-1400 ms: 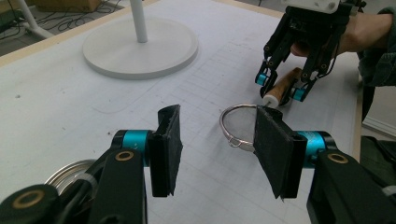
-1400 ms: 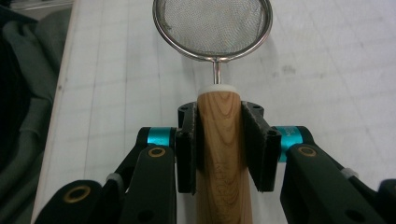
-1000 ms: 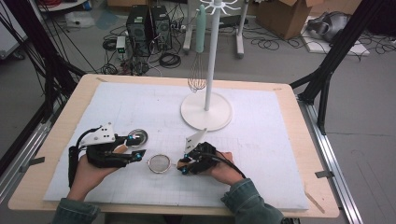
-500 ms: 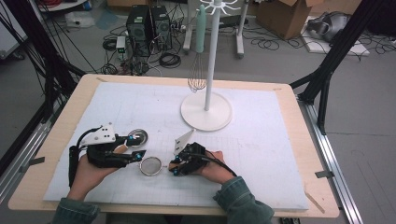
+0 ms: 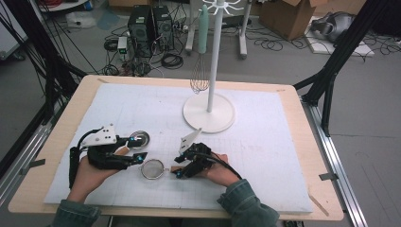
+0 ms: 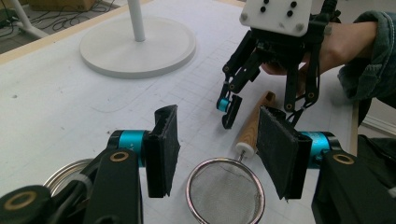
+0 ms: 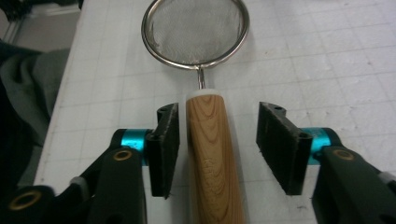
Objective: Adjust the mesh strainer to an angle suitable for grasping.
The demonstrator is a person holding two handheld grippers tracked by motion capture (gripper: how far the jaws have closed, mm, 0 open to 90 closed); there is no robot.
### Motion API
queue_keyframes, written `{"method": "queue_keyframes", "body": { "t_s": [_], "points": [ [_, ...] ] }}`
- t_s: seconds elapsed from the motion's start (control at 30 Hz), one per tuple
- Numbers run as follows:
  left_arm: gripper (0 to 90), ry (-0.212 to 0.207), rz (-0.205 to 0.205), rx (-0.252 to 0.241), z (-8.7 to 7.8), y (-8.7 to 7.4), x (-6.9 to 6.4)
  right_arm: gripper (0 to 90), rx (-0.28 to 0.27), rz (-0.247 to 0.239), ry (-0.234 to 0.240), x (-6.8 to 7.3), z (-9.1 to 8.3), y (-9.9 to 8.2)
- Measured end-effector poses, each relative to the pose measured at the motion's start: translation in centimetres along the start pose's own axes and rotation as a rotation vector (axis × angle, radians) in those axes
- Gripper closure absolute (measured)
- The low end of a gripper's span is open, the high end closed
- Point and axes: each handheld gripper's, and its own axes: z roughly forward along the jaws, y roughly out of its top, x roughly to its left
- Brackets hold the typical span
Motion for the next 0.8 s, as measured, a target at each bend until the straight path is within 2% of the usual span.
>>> {"method": "queue_keyframes", "body": {
  "t_s": [0.33,0.8],
  "points": [
    [47.3,-0.032,0.017,0.016,0.8,0.0,-0.2,38.8,-0.04,0.049,-0.029,0.5,-2.3,-1.3],
    [45.8,-0.106,0.065,0.064,3.2,0.5,-0.9,38.3,-0.079,0.102,-0.079,1.3,-5.3,-4.6]
  ]
}}
